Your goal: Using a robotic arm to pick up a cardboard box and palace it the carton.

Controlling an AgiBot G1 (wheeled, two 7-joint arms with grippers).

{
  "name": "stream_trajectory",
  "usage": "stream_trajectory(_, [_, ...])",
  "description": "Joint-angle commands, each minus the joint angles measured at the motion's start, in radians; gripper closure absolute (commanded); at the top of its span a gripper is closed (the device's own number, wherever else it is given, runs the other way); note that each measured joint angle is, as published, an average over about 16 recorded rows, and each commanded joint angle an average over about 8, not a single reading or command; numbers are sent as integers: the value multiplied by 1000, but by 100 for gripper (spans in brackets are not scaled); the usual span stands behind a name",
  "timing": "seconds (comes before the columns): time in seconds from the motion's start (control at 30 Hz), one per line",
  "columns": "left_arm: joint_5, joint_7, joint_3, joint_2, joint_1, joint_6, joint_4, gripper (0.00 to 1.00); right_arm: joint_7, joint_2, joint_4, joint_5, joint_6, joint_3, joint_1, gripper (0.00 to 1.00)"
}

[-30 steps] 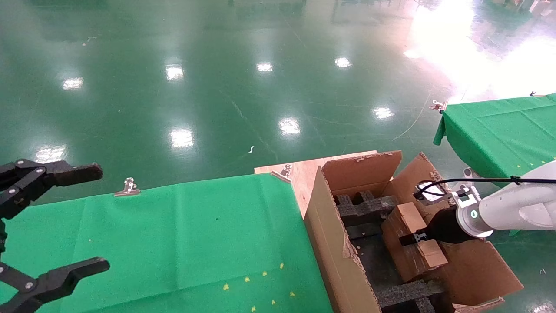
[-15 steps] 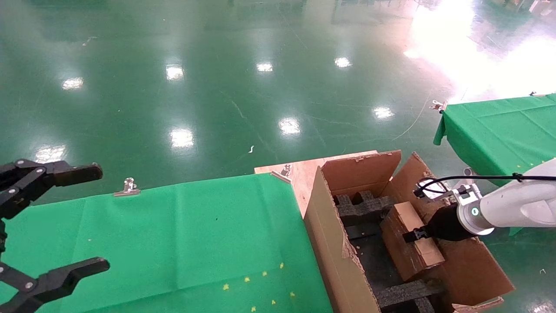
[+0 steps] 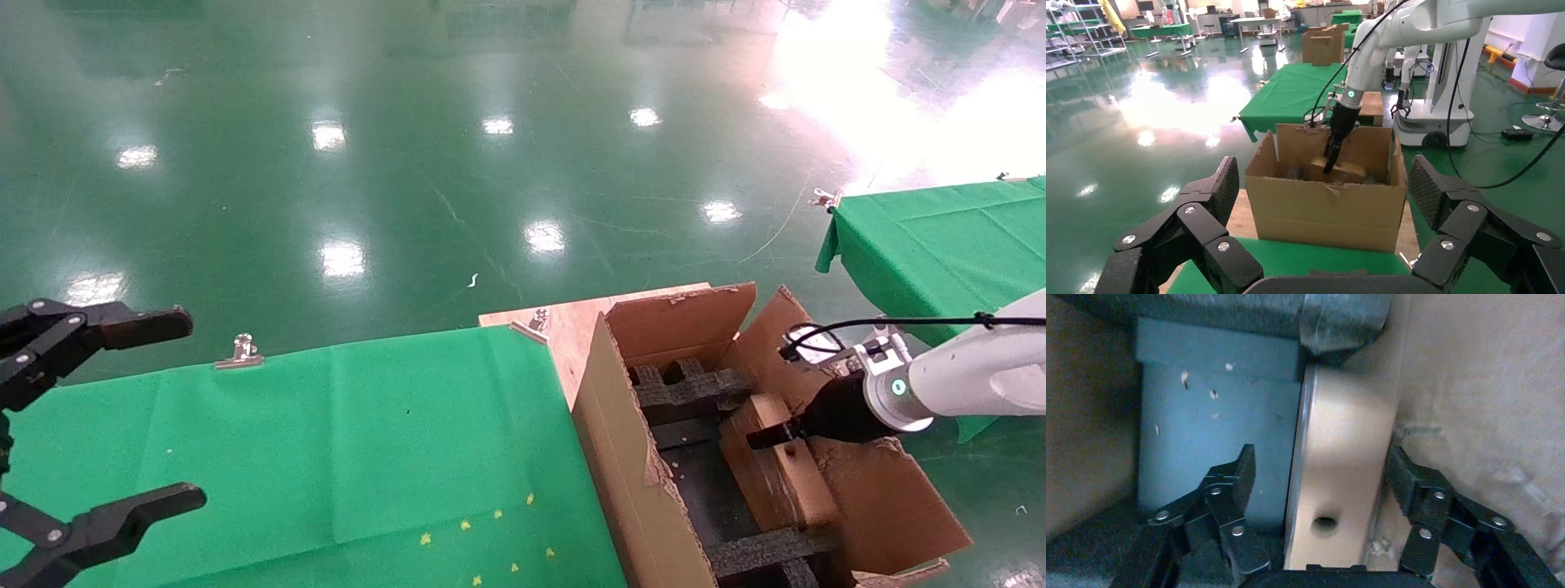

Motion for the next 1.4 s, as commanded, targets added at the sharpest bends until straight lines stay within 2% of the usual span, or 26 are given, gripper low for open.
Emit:
stream_trajectory(0.03, [0,0,0,0,0,0,0,0,-1,3,5,0,0,0,5,0])
stream_trajectory(0.27, [0,0,0,0,0,0,0,0,-6,25,64,6,-10,10,65,0])
stream_trajectory(0.43, [0,0,0,0,0,0,0,0,-4,46,145,22,-48,23,123,0])
stream_trajectory(0.63, [0,0,0,0,0,0,0,0,10,86,317,80,-137,58,187,0])
stream_trajectory(0.9, [0,0,0,0,0,0,0,0,38,141,527,183,-223,104,204,0])
stream_trajectory(1.4, [0,0,0,0,0,0,0,0,23,141,531,192,-226,121,183,0])
